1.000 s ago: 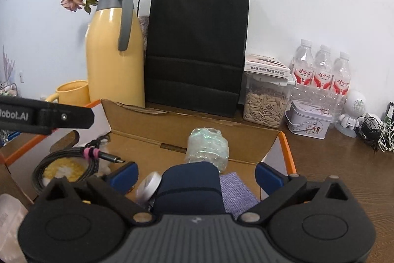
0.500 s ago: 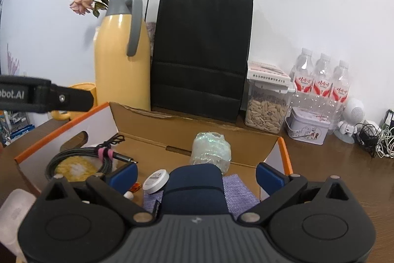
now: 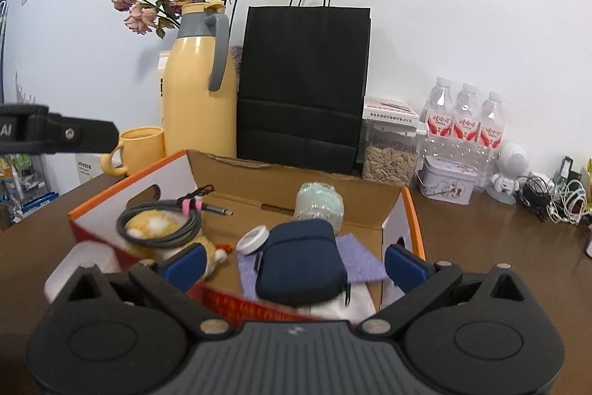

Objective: Organize objects
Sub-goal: 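Withdraw both grippers from the box toward the table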

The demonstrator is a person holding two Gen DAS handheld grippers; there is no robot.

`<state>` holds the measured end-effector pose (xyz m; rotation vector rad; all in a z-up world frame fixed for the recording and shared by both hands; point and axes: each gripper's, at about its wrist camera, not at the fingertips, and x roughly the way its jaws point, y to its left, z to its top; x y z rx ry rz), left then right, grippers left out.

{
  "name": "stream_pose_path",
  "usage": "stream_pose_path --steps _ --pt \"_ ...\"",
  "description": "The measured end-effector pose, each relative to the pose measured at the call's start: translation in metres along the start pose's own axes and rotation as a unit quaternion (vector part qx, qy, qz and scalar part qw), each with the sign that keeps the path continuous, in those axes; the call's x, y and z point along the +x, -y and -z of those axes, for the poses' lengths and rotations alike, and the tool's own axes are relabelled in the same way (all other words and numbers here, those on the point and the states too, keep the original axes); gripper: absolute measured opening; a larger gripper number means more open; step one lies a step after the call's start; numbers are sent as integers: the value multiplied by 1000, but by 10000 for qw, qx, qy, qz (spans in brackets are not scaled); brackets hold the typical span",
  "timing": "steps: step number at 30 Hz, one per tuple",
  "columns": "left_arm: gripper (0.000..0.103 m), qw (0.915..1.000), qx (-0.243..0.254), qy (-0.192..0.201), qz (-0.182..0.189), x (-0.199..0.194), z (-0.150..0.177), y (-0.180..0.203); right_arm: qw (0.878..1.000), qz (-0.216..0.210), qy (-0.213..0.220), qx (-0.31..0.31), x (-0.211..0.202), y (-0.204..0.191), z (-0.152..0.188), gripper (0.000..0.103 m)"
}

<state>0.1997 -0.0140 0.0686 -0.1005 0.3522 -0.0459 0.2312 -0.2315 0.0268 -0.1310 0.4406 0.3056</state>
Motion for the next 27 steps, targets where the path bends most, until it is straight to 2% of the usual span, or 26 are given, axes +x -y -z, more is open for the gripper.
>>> stream_pose_path --steps 15,22,27 --pt "103 9974 214 -662 169 -21 60 6 9988 4 -494 -11 -26 -7 54 103" --pt "103 9966 272 -772 110 -17 75 8 9975 -19 -700 -122 -22 -11 67 102" --pt "103 9970 282 -716 101 -14 81 8 9970 -44 -770 -100 -17 -11 72 93"
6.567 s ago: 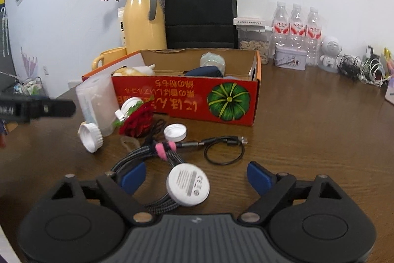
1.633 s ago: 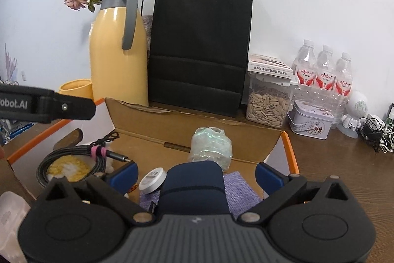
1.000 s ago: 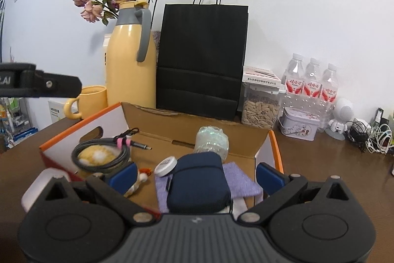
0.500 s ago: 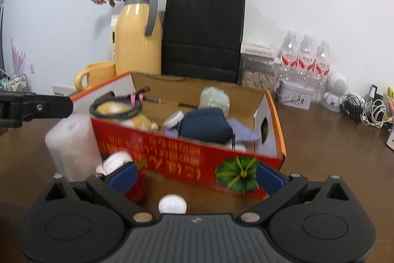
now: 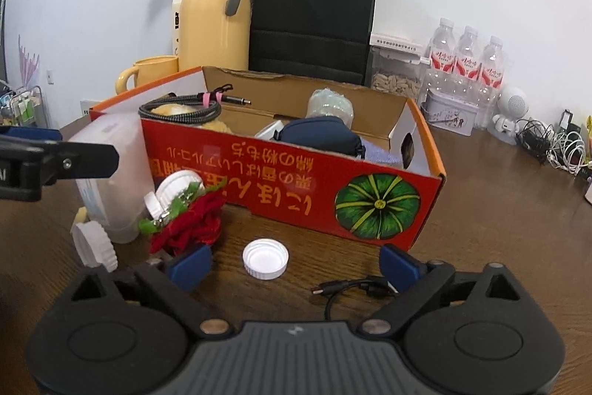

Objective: Organize objects
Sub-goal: 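Withdraw both grippers from the box toward the table, then grasp the white bottle cap with the right gripper while the left gripper grasps the white plastic container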

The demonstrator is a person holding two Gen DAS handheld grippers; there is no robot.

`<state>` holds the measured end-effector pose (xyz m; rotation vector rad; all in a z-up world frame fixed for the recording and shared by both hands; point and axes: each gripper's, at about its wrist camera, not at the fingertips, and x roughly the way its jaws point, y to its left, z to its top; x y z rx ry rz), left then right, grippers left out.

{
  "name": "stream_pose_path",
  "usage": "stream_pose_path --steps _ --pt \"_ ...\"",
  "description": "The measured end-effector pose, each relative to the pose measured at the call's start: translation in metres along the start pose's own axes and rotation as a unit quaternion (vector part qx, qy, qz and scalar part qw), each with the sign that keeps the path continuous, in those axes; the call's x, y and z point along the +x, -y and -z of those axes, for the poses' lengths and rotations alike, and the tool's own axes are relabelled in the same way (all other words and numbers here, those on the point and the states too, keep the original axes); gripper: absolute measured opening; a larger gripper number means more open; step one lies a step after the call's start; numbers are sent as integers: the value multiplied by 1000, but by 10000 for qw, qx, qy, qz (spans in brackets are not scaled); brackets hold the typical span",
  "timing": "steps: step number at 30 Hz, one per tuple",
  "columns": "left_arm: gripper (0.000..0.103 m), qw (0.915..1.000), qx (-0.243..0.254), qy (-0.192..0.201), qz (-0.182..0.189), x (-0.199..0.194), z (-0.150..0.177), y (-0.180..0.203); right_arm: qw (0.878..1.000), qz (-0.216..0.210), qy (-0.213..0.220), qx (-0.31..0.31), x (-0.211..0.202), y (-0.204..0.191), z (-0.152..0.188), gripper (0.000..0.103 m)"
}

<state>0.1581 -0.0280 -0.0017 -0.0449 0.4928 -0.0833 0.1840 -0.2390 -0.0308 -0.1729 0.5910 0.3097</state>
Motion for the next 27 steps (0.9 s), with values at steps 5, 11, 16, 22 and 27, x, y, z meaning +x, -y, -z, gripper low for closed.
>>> stream_pose_path --steps 5,11,16,22,27 --pt "103 10000 -16 93 30 0 4 -1 10000 -63 25 -56 4 -3 4 74" --pt "103 9999 -96 98 78 2 8 -4 9997 -243 -12 -32 7 -3 2 58" --pt "103 9998 -106 119 125 1 9 -4 9993 -323 -160 15 15 -4 -1 49" --pt "103 9999 -38 106 108 1 12 -1 9984 -550 -151 46 15 -5 0 28" --pt "103 10000 -4 69 50 3 14 0 9986 -508 -136 40 14 -5 0 27"
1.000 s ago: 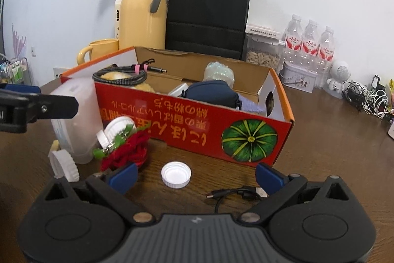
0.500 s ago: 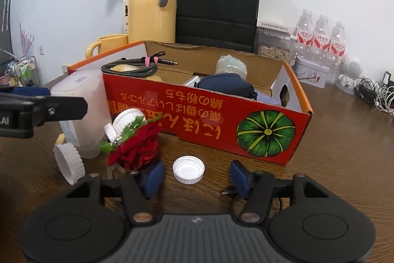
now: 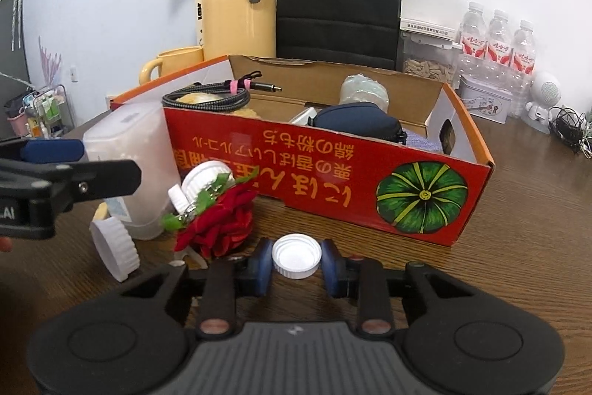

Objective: Organize objects
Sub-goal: 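Grasp the white bottle cap with the right gripper while the left gripper grasps the white plastic container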

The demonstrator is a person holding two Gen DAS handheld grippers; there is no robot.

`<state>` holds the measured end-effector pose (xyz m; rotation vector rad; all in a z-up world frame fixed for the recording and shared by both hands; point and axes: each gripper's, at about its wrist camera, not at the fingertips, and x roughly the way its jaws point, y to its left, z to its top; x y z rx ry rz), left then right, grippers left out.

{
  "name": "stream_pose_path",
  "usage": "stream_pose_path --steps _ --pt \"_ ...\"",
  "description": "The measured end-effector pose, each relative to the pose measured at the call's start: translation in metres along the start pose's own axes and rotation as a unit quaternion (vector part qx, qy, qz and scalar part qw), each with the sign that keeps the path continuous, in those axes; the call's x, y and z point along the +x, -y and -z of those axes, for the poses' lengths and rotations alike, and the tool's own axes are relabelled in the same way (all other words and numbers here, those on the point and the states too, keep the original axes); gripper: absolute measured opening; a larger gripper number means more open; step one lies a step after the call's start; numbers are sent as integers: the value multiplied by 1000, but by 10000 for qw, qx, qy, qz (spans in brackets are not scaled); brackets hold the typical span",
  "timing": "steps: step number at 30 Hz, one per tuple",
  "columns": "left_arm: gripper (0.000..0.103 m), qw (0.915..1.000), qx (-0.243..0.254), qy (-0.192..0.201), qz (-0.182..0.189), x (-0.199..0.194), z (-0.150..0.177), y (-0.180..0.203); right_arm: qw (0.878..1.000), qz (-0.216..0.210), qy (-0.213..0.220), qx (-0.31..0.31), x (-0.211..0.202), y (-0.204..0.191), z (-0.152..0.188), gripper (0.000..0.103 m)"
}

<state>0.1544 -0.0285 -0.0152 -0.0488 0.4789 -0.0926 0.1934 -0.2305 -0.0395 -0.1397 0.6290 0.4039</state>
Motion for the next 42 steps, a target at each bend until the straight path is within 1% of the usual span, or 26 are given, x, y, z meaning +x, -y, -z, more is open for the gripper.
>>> stream_pose_path --steps 10,12,15,18,22,25,27,28,30,31,32,33,34,42 --pt "103 9998 91 -115 -157 8 3 2 9996 102 241 -104 -10 -5 1 27" --pt "103 9997 107 -98 -210 10 3 3 9994 128 283 -135 -11 -6 1 27" --pt "103 9990 66 -45 -442 13 2 4 9992 136 327 -159 -13 -8 1 27" --pt "103 9990 -15 -27 -452 17 -1 5 9992 124 342 -183 -13 -10 1 27" --pt "103 9987 26 -1 -515 21 -2 11 9991 136 363 -192 -15 -11 2 27" --pt "97 9988 -10 -18 -483 22 -2 12 9990 151 372 -185 -15 -11 2 27" --pt "88 9989 -58 -39 -454 23 -3 11 9990 156 373 -188 -15 -11 2 27" --pt "86 9990 -85 -51 -442 23 -3 11 9990 160 374 -188 -15 -11 2 27" --pt "75 9990 -185 -83 -386 24 -3 7 9990 172 379 -186 -15 -11 2 27" --pt "73 9991 -246 -103 -333 24 -3 5 9990 175 379 -185 -15 -11 2 27" --pt "66 9991 -297 -107 -281 24 -3 4 9990 179 379 -183 -15 -11 3 27" --pt "57 9991 -316 -89 -269 23 -2 3 9989 183 381 -180 -15 -11 3 27" --pt "53 9991 -318 -70 -264 23 -2 2 9989 191 379 -183 -15 -11 3 27" --pt "41 9992 -336 57 -225 17 -2 -1 9987 233 415 -193 -17 -10 3 27"
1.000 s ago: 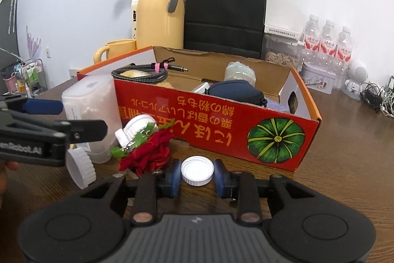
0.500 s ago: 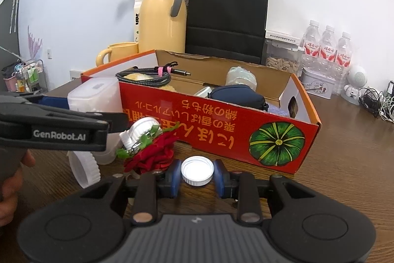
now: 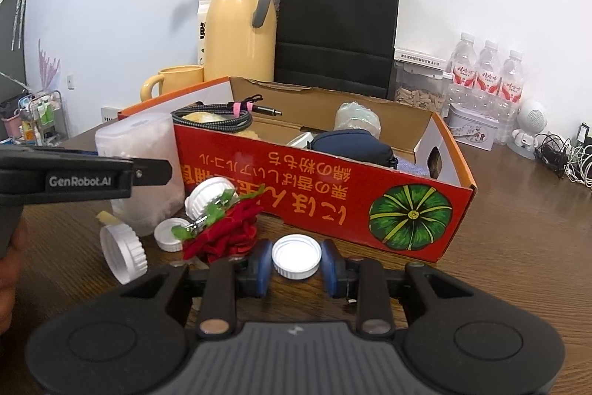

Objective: Organize objects
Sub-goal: 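Grasp the white bottle cap with the right gripper while the left gripper grasps the white plastic container, then lift cap and container toward the box with both grippers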

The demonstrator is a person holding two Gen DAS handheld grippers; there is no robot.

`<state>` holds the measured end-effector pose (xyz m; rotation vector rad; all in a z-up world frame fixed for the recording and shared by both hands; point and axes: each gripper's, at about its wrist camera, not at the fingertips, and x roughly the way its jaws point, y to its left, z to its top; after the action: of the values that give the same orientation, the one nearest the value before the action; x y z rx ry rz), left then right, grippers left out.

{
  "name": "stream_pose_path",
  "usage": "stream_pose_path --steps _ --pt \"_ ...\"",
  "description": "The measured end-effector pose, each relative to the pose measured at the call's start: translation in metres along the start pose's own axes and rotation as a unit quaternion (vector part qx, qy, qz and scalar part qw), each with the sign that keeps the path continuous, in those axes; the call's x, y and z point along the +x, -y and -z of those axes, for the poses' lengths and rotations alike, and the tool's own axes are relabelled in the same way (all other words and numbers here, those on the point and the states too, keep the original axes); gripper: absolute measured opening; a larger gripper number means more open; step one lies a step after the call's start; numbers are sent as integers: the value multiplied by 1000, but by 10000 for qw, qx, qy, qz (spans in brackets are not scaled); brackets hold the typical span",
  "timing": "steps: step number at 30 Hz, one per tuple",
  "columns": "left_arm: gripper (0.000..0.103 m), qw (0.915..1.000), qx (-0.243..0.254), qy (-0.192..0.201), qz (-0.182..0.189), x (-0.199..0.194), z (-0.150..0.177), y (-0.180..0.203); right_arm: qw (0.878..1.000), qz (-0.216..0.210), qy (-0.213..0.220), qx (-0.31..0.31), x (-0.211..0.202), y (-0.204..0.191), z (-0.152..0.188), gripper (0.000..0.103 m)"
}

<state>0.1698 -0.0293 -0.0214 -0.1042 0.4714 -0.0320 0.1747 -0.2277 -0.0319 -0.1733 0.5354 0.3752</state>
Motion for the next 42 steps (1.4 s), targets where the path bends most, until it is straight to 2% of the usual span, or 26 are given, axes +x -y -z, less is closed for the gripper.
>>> stream_pose_path --steps 12,25,30,37,42 --pt "41 9996 -55 266 12 -12 -1 -2 9999 46 143 -19 -4 -1 0 27" --pt "41 9977 -28 666 121 -35 -12 -1 9978 171 628 83 -19 3 -5 27" --pt "41 9965 -7 795 246 -38 -33 2 9963 106 844 147 -25 7 -22 27" --pt "41 9911 230 1282 265 -34 -74 17 9940 88 1094 -43 -18 8 -60 27" --pt "41 9918 144 1231 314 -9 -96 24 9922 139 1234 -98 -1 14 -92 27"
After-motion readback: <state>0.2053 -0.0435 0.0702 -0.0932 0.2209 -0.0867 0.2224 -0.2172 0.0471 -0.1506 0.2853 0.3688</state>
